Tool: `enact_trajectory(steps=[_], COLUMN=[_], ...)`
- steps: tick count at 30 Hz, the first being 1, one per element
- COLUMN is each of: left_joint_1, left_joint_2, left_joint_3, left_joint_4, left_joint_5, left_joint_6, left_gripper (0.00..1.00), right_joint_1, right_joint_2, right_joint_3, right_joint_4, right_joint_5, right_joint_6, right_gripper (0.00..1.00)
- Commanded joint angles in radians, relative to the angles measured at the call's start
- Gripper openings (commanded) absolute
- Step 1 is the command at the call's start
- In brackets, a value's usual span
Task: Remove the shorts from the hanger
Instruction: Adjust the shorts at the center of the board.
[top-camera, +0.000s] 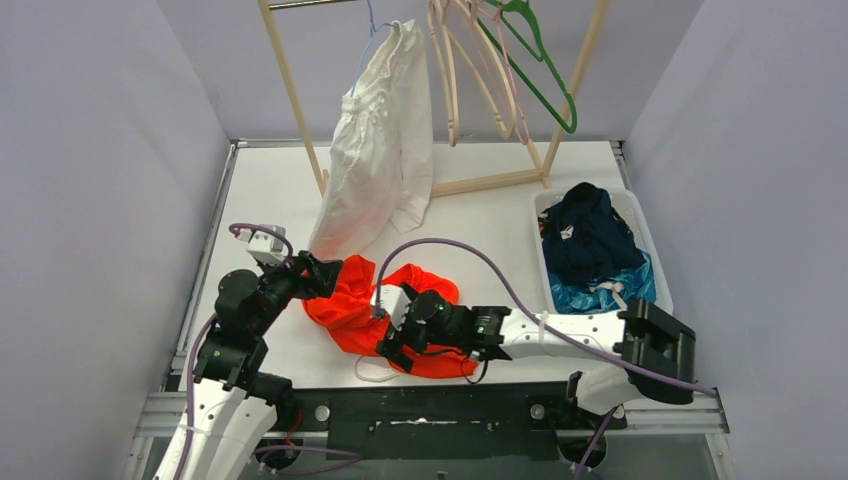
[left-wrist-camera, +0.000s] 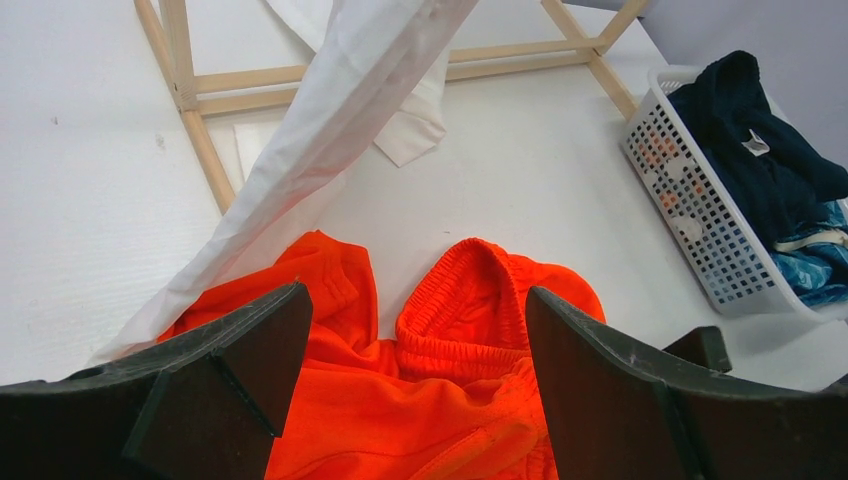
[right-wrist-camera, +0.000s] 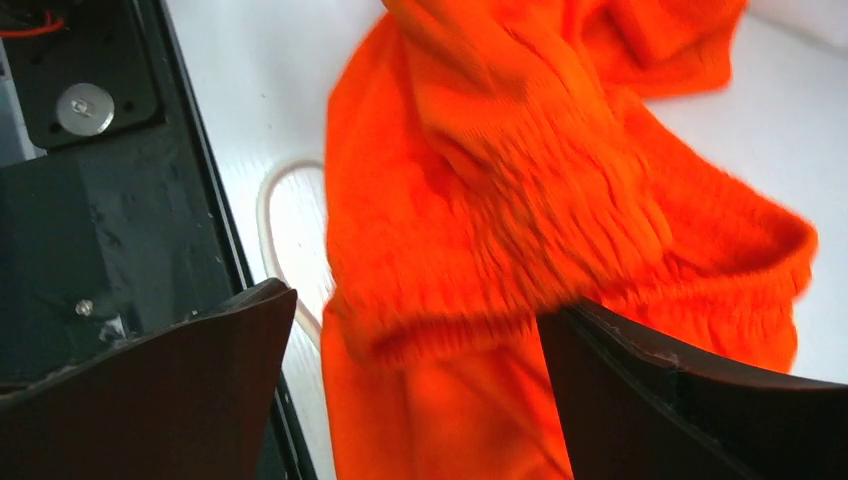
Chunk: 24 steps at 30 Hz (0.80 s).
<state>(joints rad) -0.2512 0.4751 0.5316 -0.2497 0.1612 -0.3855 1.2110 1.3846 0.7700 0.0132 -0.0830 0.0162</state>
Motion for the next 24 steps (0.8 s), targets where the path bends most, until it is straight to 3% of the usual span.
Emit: enact_trajectory(steps=[1,2,6,12,13,18,24], left_joint_1=[0.007,0.007,0.008,0.008,0.007,0.008,0.007], left_joint_2=[-0.010,-0.012,-0.027,-0.069,-0.075,-0.094,-0.101], left_joint_3=[0.008,0.009,0.017,0.009,0.009,0.008,0.002], left_joint_4=[0.058,0.053,0.026,0.018,0.010,-0.003,0.001], left_joint_5=[-0.016,-0.026,-0.098,-0.155,-0.173,-0.223,-0.219], left_joint_6=[-0.004,-0.004,-0.008,-0.016,-0.018,-0.027,-0.030], left_gripper=[0.79,0.79,0.79,0.79,0.79,0.79,0.79], right_joint_1=[0.029,0.030,0.015,-0.006,-0.018,-0.080,-0.128], right_joint_2=[0.101,0.125,0.210,0.285,0.291,0.356,0.405], right_joint_3=[0.159,0.176,0.235,0.346,0.351,0.380,0.418], right_joint_4=[0.072,0.087,0.132,0.110,0.123,0.132,-0.029], right_joint_5=[-0.042,-0.013,0.122,0.328,0.353,0.388,0.437], right_joint_6=[-0.078,-0.079,-0.066,-0.036,-0.014,0.134,0.218], right_gripper=[0.90,0.88,0.47,0.02,0.00,0.11,0.22])
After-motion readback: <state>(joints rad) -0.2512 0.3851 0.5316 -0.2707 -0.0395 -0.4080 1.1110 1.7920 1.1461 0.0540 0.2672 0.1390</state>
